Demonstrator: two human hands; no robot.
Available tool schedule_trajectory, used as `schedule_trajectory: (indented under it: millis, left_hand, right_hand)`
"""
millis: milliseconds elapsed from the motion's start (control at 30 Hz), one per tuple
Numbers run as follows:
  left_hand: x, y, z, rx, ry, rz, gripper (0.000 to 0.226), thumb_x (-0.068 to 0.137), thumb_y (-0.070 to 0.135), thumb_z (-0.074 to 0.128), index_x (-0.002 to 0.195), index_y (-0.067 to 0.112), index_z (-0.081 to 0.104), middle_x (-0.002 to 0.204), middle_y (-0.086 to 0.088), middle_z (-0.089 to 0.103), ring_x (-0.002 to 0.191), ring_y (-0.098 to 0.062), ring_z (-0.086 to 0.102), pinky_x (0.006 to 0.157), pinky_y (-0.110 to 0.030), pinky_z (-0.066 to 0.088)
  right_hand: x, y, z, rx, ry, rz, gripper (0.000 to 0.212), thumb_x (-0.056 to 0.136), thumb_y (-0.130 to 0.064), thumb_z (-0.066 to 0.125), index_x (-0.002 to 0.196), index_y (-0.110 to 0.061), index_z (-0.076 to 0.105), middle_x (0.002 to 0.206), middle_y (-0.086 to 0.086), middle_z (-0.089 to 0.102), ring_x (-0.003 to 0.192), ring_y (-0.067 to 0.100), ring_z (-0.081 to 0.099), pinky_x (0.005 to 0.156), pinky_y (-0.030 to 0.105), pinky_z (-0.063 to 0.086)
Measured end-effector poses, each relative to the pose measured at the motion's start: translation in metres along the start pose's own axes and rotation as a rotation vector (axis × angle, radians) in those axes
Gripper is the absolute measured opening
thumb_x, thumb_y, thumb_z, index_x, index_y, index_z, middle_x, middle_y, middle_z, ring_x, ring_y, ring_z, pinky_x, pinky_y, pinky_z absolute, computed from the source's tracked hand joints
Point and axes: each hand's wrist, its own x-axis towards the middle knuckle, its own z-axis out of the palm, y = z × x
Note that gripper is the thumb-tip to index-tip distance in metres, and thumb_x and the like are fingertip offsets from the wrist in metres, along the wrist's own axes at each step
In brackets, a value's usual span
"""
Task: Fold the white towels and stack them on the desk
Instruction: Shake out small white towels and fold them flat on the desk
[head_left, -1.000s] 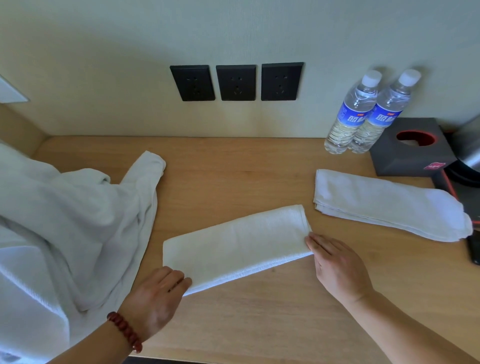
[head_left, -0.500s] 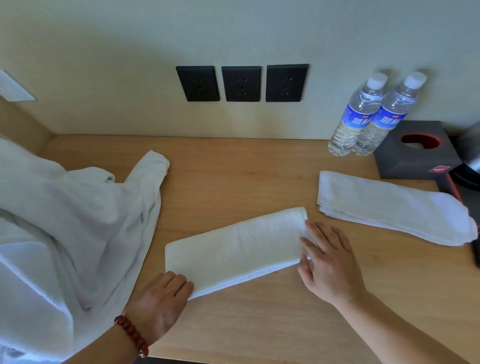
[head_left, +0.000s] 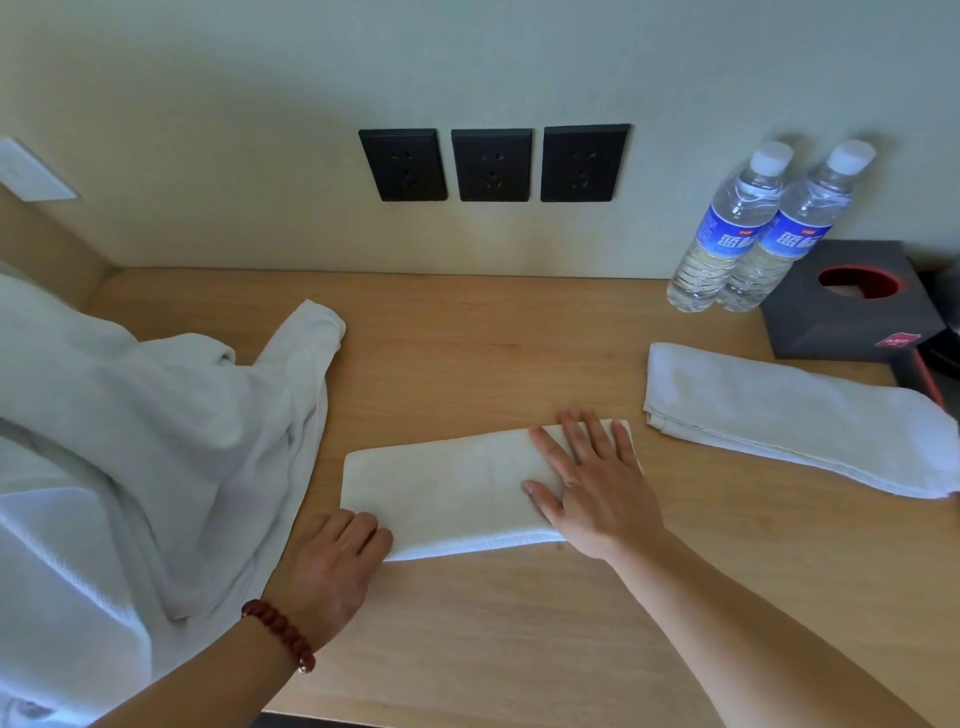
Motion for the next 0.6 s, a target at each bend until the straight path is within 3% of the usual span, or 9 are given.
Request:
schedule_trajectory:
  millis: [233, 400, 500, 600]
  left_hand:
    - [-0.012, 0.012, -0.019, -0.058, 0.057, 0.082, 0.029, 0.079, 0.013, 0.046, 0.088, 0.011, 0.074, 0.091, -0.003, 0.068, 0.080, -0.027, 0.062, 0.080, -0.039, 0.049]
    - [0.016, 0.012, -0.034, -0.064, 0.174, -0.119, 0.031, 0.088, 0.024, 0.051, 0.100, 0.009, 0.074, 0.104, -0.005, 0.070, 0.092, -0.031, 0.065, 0.087, -0.040, 0.045]
    - [0.052, 0.017, -0.041, -0.071, 0.094, -0.294, 0.045, 0.096, 0.039, 0.043, 0.124, 0.009, 0.063, 0.127, -0.011, 0.062, 0.115, -0.035, 0.058, 0.093, -0.048, 0.046]
    - [0.086, 0.033, -0.042, -0.052, -0.117, -0.428, 0.069, 0.098, 0.061, 0.031, 0.153, 0.020, 0.034, 0.159, -0.014, 0.031, 0.148, -0.036, 0.025, 0.116, -0.056, 0.026]
  right_hand:
    - [-0.001, -0.002, 0.001, -0.003, 0.040, 0.008, 0.071, 0.096, -0.073, 0.016, 0.158, -0.038, 0.019, 0.168, 0.003, 0.012, 0.156, 0.027, 0.005, 0.124, 0.051, 0.002]
    - [0.000, -0.001, 0.005, -0.004, 0.056, 0.000, 0.072, 0.097, -0.073, 0.017, 0.158, -0.036, 0.023, 0.167, 0.004, 0.016, 0.155, 0.029, 0.009, 0.124, 0.052, 0.006]
    - [0.000, 0.000, 0.006, -0.009, 0.068, 0.001, 0.072, 0.097, -0.073, 0.018, 0.158, -0.036, 0.025, 0.167, 0.004, 0.019, 0.155, 0.029, 0.011, 0.123, 0.054, 0.010]
    - [0.000, 0.000, 0.006, -0.018, 0.070, -0.001, 0.073, 0.096, -0.074, 0.017, 0.158, -0.036, 0.023, 0.167, 0.004, 0.019, 0.155, 0.029, 0.010, 0.124, 0.054, 0.010]
